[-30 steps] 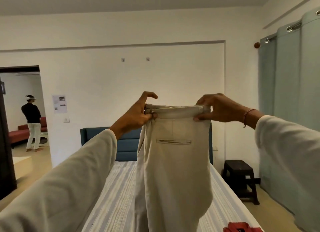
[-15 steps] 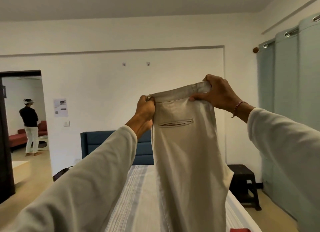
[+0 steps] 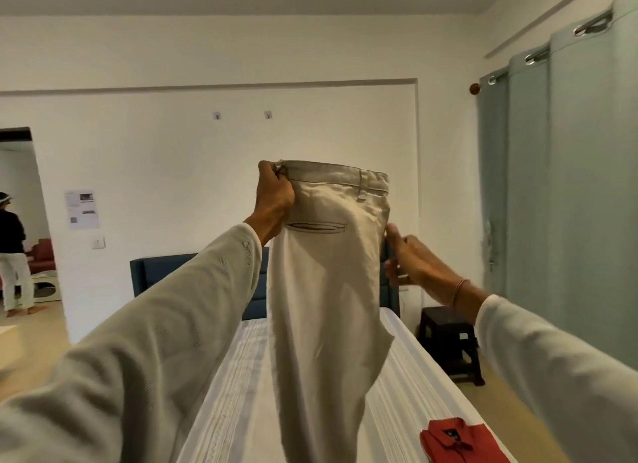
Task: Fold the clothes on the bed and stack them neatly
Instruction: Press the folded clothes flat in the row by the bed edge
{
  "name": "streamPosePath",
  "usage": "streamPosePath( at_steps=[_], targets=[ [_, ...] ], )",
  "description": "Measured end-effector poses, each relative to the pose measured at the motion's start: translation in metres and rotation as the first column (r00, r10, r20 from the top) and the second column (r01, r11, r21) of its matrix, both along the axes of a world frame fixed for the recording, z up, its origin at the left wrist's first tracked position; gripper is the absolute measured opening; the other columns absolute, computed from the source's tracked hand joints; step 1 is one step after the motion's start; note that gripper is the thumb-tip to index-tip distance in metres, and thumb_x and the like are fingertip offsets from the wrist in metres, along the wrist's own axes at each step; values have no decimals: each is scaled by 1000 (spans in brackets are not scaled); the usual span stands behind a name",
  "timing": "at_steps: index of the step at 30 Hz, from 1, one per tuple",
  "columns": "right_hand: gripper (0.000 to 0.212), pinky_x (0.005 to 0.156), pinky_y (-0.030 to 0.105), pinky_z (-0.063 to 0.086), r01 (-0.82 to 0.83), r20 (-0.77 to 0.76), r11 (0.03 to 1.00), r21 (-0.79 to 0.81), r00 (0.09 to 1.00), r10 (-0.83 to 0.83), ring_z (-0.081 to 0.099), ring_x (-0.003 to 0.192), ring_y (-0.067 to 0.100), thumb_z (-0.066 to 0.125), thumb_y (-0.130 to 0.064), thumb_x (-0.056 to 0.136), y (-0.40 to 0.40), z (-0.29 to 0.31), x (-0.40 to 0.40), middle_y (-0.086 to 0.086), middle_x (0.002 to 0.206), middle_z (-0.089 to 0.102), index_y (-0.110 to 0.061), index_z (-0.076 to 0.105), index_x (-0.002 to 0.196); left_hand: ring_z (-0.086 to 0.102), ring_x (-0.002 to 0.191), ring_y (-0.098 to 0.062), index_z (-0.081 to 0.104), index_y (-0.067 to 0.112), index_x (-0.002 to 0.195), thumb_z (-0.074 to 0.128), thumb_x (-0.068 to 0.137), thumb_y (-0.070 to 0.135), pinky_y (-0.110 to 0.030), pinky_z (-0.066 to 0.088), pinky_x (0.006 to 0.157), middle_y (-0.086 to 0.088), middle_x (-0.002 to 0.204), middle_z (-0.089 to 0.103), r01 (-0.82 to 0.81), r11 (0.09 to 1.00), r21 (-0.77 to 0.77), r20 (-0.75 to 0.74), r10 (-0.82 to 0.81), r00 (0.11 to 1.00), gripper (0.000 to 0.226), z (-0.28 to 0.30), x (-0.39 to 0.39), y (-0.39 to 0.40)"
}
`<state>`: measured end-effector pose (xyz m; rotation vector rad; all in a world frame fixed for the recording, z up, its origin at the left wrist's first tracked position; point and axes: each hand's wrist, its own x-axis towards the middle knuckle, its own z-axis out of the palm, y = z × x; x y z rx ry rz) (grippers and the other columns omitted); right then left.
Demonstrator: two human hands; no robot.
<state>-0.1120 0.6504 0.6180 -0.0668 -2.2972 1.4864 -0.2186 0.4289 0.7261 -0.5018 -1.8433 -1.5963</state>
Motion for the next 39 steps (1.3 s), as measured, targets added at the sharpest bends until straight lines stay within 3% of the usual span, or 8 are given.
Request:
streamPosePath(
  at_steps=[6,11,17,22,29,34,37,39],
  targets=[
    [94,72,39,62,-154,480,961,-231,841,250,75,93,31,30,-88,81,-5,-75,14,20,113,71,-16,48,139,48,94,-17,39,15,112,30,106,12,-31,45,88,-1,104,49,-6,1000,-17,-18,6,1000,11,11,1,-3],
    [52,97,52,55,-124,230,853,-506,934,272,67,109,35,54,-60,94,-21,-81,-5,14,120,70,-17,63,124,47,92,-14,40,14,112,29,104,9,-28,43,84,4,99,48,6,1000,-5,-61,-6,998,15,15,0,-12],
    [34,67,38,59,-91,-81,801,-592,995,53,67,88,29,64,-35,97,-23,-58,-13,15,98,71,-5,72,112,47,87,-10,43,13,113,31,103,9,-28,46,82,4,99,49,-15,998,60,-73,19,997,16,21,-4,-52],
    [27,83,53,60,-144,-201,726,-673,980,8,67,98,33,74,-25,89,-18,-38,-23,13,105,72,-11,72,113,50,86,-15,55,1,109,36,104,12,-25,44,69,-6,97,55,-27,999,40,-12,28,1000,22,23,-14,-104],
    [17,76,38,57,-196,-251,702,-684,968,26,65,98,29,76,-10,85,-31,-17,-26,13,102,73,-7,74,101,39,66,-15,50,14,73,48,96,11,-32,35,62,-4,70,41,114,943,314,186,-178,966,23,-1,2,-148],
    [23,87,42,57,-168,-226,731,-661,974,20,66,104,30,80,-11,82,-38,-14,-34,15,106,75,-4,76,104,63,69,-20,68,8,85,54,88,17,-31,51,71,-8,83,65,310,844,437,353,-478,804,17,-15,24,-174],
    [24,85,42,58,-167,-200,711,-683,979,38,69,99,30,82,-7,79,-42,-12,-36,16,102,76,-1,76,102,73,84,-31,76,1,103,83,69,49,-41,56,82,-17,98,75,477,822,312,477,-570,669,59,-30,41,-192],
    [19,90,42,57,-141,-168,738,-659,985,38,70,100,30,82,-6,80,-45,-15,-38,15,101,76,-1,77,98,74,88,-33,76,1,104,101,39,46,-46,59,85,-22,103,74,544,831,115,639,-481,600,83,-58,36,-200]
  ],
)
